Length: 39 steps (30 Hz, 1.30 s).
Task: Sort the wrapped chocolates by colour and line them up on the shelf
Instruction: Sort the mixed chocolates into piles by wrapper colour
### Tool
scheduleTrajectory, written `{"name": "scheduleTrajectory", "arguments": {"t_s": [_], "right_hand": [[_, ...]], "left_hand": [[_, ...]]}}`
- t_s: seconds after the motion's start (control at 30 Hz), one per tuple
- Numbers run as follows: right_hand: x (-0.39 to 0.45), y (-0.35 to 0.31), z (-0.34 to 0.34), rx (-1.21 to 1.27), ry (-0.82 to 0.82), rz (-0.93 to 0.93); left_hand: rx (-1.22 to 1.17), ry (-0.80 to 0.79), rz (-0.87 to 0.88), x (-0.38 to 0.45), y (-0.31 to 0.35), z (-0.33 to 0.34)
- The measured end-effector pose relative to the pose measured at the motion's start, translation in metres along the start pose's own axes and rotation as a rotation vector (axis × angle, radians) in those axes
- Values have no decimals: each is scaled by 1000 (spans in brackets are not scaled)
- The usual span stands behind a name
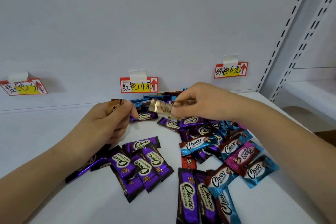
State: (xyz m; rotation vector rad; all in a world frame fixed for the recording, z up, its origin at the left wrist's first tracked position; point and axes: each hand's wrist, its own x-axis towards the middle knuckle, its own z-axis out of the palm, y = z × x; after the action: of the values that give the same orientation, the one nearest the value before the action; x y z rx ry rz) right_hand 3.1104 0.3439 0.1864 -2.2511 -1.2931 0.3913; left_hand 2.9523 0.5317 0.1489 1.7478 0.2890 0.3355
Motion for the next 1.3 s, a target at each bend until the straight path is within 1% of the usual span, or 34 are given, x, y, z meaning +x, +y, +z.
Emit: {"name": "scheduleTrajectory", "arguments": {"t_s": [0.07, 0.13, 0.2, 0.27, 0.33, 0.37, 0.4, 0.5, 0.63, 0.7, 0.8, 0.93, 1.0, 1.03, 1.07, 1.1, 1.17, 1.2, 1.23, 1.3], "right_hand": [[-2, 0, -7, 181, 84, 47], [-2, 4, -14, 253, 123, 29], [1, 11, -16, 138, 171, 5], [5, 18, -14, -106, 206, 15], [5, 22, -10, -310, 170, 41], [5, 22, -9, -359, 134, 57], [3, 21, -9, -368, 91, 69], [-1, 10, -8, -241, -35, 25], [4, 0, 11, -329, -181, -144], [9, -4, 20, -350, -163, -210], [10, -6, 20, -357, -36, -264], [8, 2, 2, -236, 167, -218], [8, 11, -7, -178, 309, -139], [8, 17, -10, -108, 384, -63], [9, 22, -12, 17, 450, 18], [11, 26, -13, 192, 501, 81], [14, 30, -14, 564, 559, 138], [15, 31, -15, 690, 561, 142], [15, 30, -15, 773, 553, 135], [15, 30, -13, 854, 529, 104]], "left_hand": [[23, 29, 9, 1, -2, -1], [82, 60, 41, 3, -5, -4], [195, 78, 93, 4, -8, -8], [301, 83, 136, 5, -9, -10], [378, 86, 165, 4, -9, -10], [413, 86, 176, 4, -8, -9], [456, 83, 185, 2, -7, -8], [569, 63, 224, -1, -3, -5], [616, 54, 236, -1, -4, -2], [615, 54, 220, 0, -5, -3], [596, 69, 207, 1, -6, -7], [632, 73, 217, 2, -3, -11], [678, 65, 259, 6, 1, -10], [694, 60, 295, 10, 5, -8], [716, 49, 332, 14, 10, -5], [758, 25, 368, 20, 14, -1], [894, -50, 428, 36, 19, 10], [958, -80, 441, 45, 19, 16], [995, -97, 436, 53, 18, 23], [1004, -125, 388, 62, 15, 35]]}}
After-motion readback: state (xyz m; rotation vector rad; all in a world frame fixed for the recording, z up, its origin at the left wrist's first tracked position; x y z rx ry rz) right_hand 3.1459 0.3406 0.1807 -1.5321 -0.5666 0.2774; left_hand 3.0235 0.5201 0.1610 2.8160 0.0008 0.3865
